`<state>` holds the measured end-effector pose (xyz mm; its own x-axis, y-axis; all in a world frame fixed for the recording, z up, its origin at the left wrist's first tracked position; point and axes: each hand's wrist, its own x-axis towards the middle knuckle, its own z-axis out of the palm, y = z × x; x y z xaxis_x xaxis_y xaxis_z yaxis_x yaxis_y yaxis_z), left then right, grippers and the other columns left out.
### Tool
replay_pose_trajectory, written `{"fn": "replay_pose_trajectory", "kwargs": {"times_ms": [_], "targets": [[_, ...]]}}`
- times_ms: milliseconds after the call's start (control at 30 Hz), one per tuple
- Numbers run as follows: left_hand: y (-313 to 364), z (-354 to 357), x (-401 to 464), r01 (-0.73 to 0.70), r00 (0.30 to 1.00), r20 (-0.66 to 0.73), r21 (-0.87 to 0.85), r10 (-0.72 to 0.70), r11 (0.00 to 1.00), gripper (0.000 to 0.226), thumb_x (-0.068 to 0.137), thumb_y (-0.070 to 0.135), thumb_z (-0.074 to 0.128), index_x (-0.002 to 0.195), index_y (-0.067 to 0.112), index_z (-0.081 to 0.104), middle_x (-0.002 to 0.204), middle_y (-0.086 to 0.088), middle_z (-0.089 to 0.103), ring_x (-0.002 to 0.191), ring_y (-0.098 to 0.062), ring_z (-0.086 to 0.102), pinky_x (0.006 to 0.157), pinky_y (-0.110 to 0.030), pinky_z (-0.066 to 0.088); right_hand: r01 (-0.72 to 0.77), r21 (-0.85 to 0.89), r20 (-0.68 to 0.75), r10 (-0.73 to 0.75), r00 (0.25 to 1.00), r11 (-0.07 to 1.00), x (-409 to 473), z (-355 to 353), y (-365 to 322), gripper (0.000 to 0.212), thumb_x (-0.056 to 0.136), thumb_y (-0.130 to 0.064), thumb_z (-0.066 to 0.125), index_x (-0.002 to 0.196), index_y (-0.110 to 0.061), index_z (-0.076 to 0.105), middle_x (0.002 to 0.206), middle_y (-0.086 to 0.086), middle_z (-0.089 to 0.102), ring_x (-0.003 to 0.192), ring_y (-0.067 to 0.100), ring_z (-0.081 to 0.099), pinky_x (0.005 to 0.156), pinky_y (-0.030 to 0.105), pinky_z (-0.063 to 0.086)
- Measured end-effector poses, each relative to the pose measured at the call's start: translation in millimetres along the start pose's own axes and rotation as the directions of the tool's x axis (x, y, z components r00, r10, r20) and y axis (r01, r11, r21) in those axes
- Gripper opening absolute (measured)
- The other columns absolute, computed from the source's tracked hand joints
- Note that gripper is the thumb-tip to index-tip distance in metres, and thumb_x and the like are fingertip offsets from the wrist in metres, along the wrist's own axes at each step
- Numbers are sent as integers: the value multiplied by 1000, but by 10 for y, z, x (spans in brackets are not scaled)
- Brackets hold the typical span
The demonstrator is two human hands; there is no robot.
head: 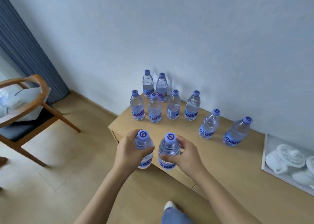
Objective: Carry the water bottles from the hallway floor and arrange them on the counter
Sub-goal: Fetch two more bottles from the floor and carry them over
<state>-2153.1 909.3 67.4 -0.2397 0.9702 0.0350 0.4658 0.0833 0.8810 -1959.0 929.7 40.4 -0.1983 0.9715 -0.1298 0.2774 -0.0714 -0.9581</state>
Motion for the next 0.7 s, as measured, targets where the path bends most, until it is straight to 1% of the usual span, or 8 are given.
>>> {"fn": "replay_pose_trajectory", "kwargs": {"times_ms": [133,200,333,400,433,500,600,700], "targets": [[-27,218,495,-6,998,62,-26,7,1000,36,63,15,86,86,31,63,81,14,68,74,0,64,67,-22,53,-20,-11,-68,20,997,1000,398,-148,58,52,63,-14,90,107,-26,67,94,-14,73,86,-7,66,69,6,46],[-45,355,675,11,997,80,-44,-7,999,35,63,13,85,85,29,62,79,10,68,72,0,63,63,-16,51,-33,-33,-95,30,995,999,598,-248,95,50,63,-18,90,106,-27,67,94,-13,73,86,-6,66,70,7,46],[-118,644,1079,34,994,107,-64,-27,997,30,63,5,83,78,19,61,73,4,65,62,1,58,59,-15,48,-68,-37,-143,62,988,997,1030,-427,206,42,62,-22,86,95,-38,66,91,-14,73,84,1,67,76,20,51],[-150,785,1262,58,994,98,-62,-52,996,32,61,4,84,79,19,61,73,1,65,64,-2,58,61,-16,48,-67,-54,-170,57,984,996,1215,-494,260,45,62,-21,85,90,-49,63,88,-18,72,80,0,67,73,16,52],[-170,860,1348,73,994,88,-52,-68,996,35,60,5,85,80,19,61,75,0,65,68,-7,60,64,-21,49,-73,-68,-182,60,982,995,1304,-529,294,48,62,-21,84,89,-53,61,86,-20,71,79,-1,66,68,12,50],[-215,999,1493,96,993,77,-25,-94,995,38,56,12,87,81,24,60,77,2,65,74,-16,62,68,-31,51,-99,-77,-197,83,977,992,1464,-600,380,44,62,-21,84,91,-46,62,84,-18,71,77,-1,66,64,10,47],[-253,1157,1658,129,989,71,-17,-128,991,38,49,29,82,78,30,57,75,7,64,73,-14,62,68,-34,52,-140,-72,-225,120,967,988,1649,-672,486,48,62,-17,86,99,-35,62,88,-15,72,82,-4,66,67,10,44],[-273,1288,1792,137,988,76,-17,-135,990,39,46,34,79,76,33,55,74,12,63,70,-10,61,65,-34,52,-153,-84,-244,129,961,985,1786,-719,554,49,62,-11,84,90,-42,58,83,-23,70,76,-8,64,63,9,46]]}}
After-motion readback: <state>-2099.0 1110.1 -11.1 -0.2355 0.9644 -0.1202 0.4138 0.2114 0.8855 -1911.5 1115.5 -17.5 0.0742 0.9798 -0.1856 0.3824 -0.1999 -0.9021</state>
